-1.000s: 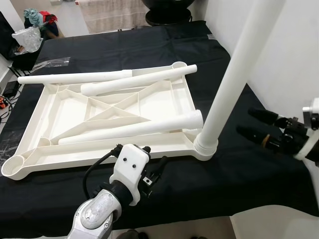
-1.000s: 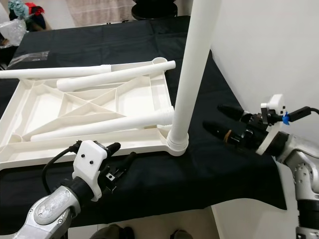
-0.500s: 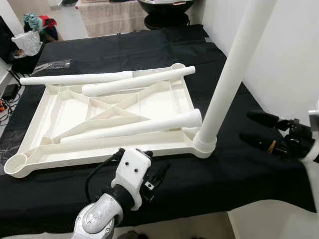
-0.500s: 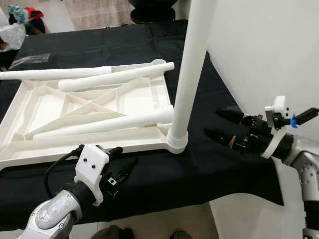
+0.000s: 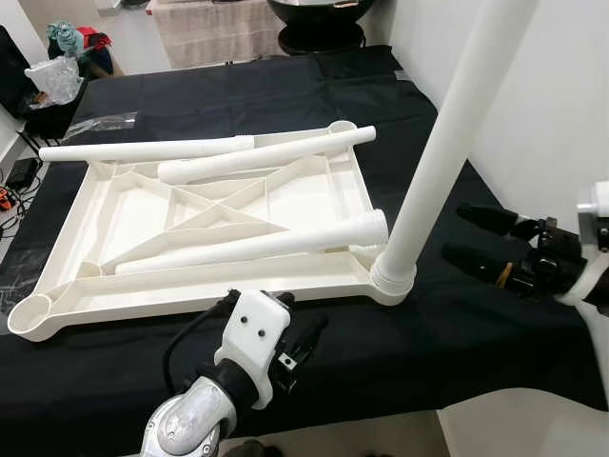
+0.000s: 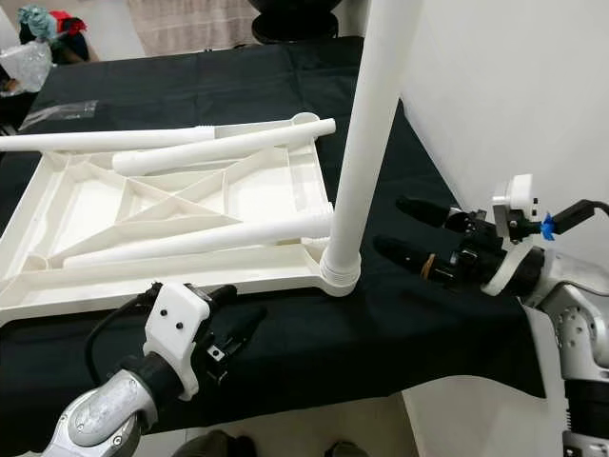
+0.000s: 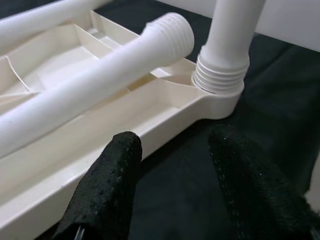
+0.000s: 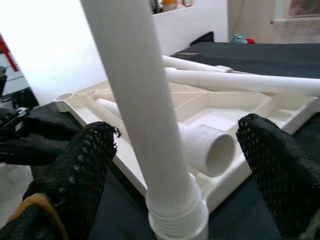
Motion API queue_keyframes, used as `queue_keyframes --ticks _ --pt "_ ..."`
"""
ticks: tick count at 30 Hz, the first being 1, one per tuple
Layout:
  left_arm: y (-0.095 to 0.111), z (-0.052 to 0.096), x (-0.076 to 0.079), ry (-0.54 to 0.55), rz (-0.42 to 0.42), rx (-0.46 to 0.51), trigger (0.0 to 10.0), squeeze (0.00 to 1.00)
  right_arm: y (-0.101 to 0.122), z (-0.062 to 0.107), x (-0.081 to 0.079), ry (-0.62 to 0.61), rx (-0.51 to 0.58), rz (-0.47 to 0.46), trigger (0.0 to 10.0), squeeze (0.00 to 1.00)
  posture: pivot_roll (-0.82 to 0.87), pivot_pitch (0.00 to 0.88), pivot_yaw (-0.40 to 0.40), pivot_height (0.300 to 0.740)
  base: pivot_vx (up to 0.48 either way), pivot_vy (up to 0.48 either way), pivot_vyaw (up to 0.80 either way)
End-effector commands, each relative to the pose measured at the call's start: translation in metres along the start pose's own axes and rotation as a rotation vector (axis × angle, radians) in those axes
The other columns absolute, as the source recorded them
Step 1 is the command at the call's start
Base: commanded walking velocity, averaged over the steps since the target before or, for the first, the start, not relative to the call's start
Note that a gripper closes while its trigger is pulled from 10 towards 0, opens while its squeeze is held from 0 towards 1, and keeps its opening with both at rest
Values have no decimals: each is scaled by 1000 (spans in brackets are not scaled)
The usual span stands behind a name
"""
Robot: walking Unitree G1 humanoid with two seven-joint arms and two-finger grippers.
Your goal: Building children table
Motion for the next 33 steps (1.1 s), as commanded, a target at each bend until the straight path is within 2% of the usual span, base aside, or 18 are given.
queue_keyframes --ticks 1,13,33 --pt "-4 2 -4 26 -12 -8 10000 0 2 -6 -5 31 13 2 10000 0 23 132 12 740 0 0 0" --pt "-5 2 -6 44 -19 1 10000 0 2 -18 -8 70 31 -3 10000 0 23 128 6 740 0 0 0" --pt "2 -2 -2 27 -18 41 10000 0 2 -43 -4 31 62 28 10000 0 29 150 6 740 0 0 0"
Point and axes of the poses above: a point about 5 cm out from each wrist's last joint towards the gripper, its own z axis pointing back from the gripper into the wrist, its own y axis along the axis of the wrist's last joint, x = y × z, the point moved 1 cm from there along -z, pointing out of the wrist towards the gripper, and after that the axes turned 5 degrees about -z, right-handed, at the moved point
